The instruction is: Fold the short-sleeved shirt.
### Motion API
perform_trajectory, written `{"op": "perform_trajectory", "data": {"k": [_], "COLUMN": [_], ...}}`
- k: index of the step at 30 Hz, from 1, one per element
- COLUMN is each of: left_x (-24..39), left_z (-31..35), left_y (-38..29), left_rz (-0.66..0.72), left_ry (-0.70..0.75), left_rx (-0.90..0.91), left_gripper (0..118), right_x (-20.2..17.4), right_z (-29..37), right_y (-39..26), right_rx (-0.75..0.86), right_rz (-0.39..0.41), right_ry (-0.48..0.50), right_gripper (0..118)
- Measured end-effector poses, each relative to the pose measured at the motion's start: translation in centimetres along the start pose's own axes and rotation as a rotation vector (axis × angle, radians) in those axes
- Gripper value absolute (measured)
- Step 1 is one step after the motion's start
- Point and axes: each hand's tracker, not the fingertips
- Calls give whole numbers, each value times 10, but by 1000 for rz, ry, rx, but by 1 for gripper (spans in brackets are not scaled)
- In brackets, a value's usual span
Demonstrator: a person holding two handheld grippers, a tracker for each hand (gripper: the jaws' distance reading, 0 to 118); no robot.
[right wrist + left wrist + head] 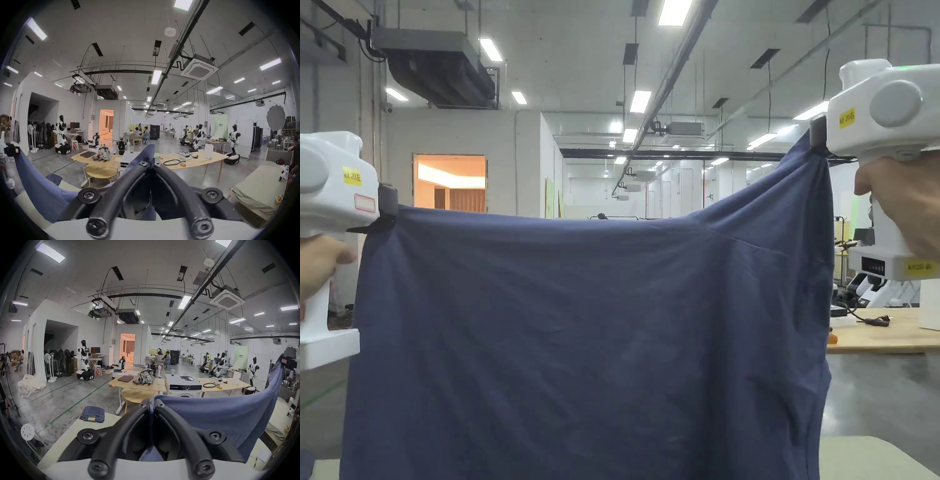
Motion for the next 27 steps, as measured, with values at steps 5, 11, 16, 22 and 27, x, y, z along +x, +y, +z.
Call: {"op": "perform_trajectory", "data": {"k": [5, 11, 16, 22, 27], "left_x": [-2, -8, -8, -8, -11], "left_z": [-18, -36, -54, -68, -58], "left_y": [3, -3, -35, -89, -136], "left_rz": [-3, -2, -15, -22, -46], "left_ry": [32, 40, 25, 13, 6], "left_rx": [7, 30, -8, -90, -154], "left_gripper": [0, 0, 0, 0, 0], "right_x": [-17, -13, -10, -11, -8], "right_z": [-16, -43, -48, -45, -26], "right_y": [3, -2, -38, -111, -158], "right_rx": [47, 100, 84, -27, -93], "right_rz": [40, 72, 74, 105, 89], "right_ry": [-6, -18, 6, 36, 63], "right_gripper": [0, 0, 0, 0, 0]}}
